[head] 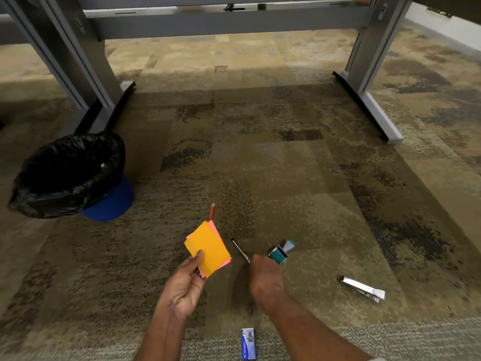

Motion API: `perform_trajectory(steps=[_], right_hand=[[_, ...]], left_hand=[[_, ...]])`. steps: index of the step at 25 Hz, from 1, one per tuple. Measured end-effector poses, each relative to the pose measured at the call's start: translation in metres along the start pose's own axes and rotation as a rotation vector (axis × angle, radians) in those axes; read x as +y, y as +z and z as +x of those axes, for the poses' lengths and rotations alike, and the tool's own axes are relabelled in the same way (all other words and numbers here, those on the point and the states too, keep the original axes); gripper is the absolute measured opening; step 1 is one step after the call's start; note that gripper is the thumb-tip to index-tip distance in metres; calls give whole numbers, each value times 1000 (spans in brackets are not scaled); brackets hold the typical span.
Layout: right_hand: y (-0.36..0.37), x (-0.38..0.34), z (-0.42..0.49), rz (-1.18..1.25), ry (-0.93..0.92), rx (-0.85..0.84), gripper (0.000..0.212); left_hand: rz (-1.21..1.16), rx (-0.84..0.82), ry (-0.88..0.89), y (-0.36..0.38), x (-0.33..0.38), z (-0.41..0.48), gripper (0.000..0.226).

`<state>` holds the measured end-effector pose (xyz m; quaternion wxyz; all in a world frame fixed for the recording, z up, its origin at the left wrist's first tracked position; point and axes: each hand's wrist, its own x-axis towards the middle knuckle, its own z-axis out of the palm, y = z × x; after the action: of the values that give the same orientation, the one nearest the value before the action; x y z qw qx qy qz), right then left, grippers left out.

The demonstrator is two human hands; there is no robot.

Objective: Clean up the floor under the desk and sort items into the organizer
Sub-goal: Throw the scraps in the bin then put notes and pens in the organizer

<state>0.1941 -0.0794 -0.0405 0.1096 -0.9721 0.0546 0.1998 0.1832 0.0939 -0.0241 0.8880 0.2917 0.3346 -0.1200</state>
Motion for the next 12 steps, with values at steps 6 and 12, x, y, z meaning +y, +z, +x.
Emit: perform_trajectory(steps=[6, 12], right_hand=[[-14, -2, 6, 894, 73, -47, 24], [-54, 6, 23, 1814, 185, -346, 30]], left_hand=[[-40, -18, -11, 5, -2, 0, 34], [-71, -57, 0, 21, -2, -5, 23]])
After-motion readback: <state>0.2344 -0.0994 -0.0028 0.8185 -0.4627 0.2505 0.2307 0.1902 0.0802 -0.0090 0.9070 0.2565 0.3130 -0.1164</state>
